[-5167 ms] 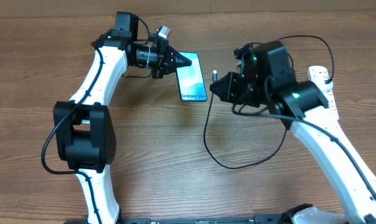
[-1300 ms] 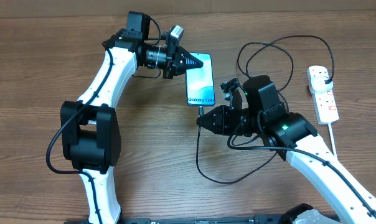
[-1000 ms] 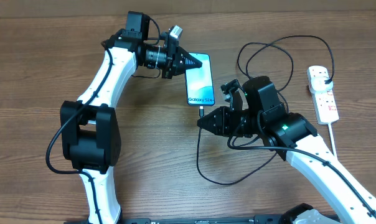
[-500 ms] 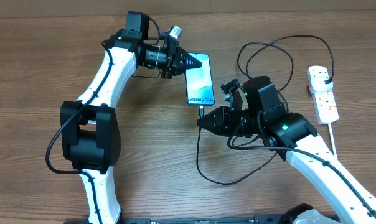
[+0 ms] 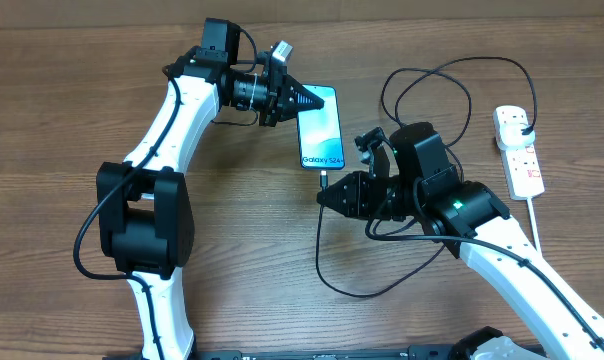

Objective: Plug charger to phone and switch on socket

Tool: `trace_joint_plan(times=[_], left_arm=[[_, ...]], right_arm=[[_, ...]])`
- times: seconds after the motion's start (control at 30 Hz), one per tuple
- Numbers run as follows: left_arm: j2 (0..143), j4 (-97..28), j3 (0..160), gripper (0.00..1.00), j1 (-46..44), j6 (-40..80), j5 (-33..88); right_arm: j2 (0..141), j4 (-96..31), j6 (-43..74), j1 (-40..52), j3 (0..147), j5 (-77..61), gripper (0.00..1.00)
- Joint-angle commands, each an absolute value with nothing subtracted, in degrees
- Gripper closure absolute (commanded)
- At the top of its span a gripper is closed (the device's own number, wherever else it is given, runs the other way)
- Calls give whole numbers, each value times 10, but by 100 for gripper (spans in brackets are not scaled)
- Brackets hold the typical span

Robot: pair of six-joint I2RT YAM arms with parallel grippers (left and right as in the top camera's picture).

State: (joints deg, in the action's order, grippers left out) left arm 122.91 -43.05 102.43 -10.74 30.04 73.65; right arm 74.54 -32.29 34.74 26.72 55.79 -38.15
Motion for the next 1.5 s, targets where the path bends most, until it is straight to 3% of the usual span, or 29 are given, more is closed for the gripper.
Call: trace_joint_plan(times=[0.0,1.47], left_arm=[[1229,-430,1034,96,-105,309,754],[1229,-430,1034,96,-120,309,765]], right_arm=[[747,-323,345,270,554,-387,96],[747,-316,343,270,554,-385,96]])
